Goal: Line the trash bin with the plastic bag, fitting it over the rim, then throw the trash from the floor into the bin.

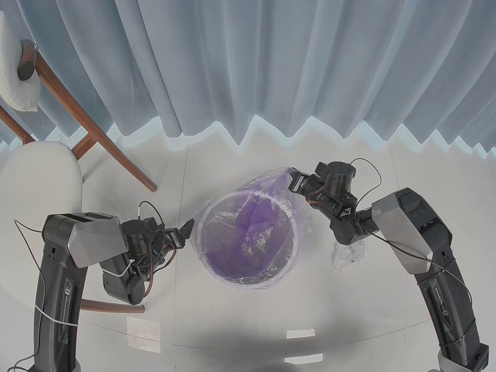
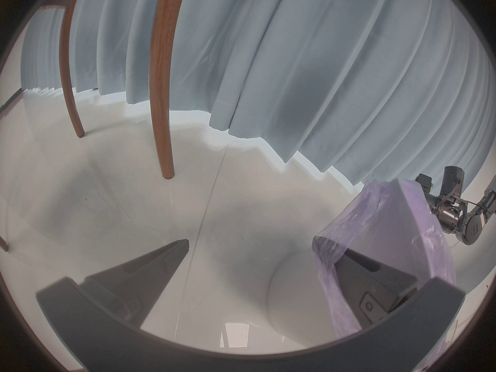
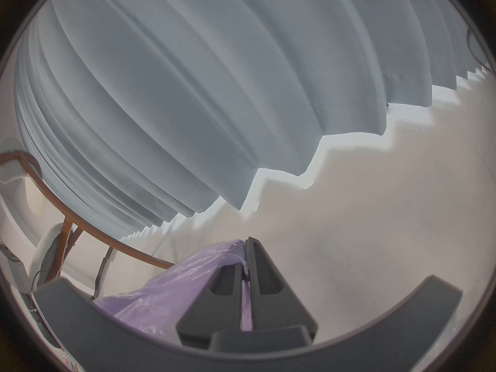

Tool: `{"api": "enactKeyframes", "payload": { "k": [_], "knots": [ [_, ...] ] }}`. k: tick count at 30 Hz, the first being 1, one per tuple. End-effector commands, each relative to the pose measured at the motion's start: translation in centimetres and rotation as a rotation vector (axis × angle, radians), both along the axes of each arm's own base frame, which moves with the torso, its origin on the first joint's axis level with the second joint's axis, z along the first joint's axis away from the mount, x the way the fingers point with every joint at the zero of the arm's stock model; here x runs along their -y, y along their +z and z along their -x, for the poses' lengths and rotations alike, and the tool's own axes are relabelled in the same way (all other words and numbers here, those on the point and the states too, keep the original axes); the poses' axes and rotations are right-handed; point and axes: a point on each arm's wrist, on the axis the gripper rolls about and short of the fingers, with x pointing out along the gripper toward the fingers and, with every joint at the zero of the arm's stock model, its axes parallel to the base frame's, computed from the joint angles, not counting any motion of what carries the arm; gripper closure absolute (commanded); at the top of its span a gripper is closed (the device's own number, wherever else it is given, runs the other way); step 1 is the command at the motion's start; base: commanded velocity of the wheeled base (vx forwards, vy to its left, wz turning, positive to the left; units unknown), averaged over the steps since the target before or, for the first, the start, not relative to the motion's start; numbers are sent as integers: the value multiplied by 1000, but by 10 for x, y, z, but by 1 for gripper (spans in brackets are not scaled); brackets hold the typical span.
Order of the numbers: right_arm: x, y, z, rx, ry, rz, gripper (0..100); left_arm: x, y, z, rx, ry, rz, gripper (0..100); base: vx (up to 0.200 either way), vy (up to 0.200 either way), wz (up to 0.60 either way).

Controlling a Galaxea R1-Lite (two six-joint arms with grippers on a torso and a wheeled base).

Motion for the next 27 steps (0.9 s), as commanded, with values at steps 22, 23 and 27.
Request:
{"api": "enactKeyframes", "payload": {
  "k": [22,23,27],
  "knots": [
    [28,-39,30,-21,-23,99,100,10,-7,29,-100,-41,-26,0,0,0,0],
    [29,-41,30,-25,-25,101,100,10,-7,29,-100,-41,-26,0,0,0,0],
    [32,-30,39,-32,8,83,0,9,-7,28,-97,-38,-26,0,0,0,0]
  ]
}}
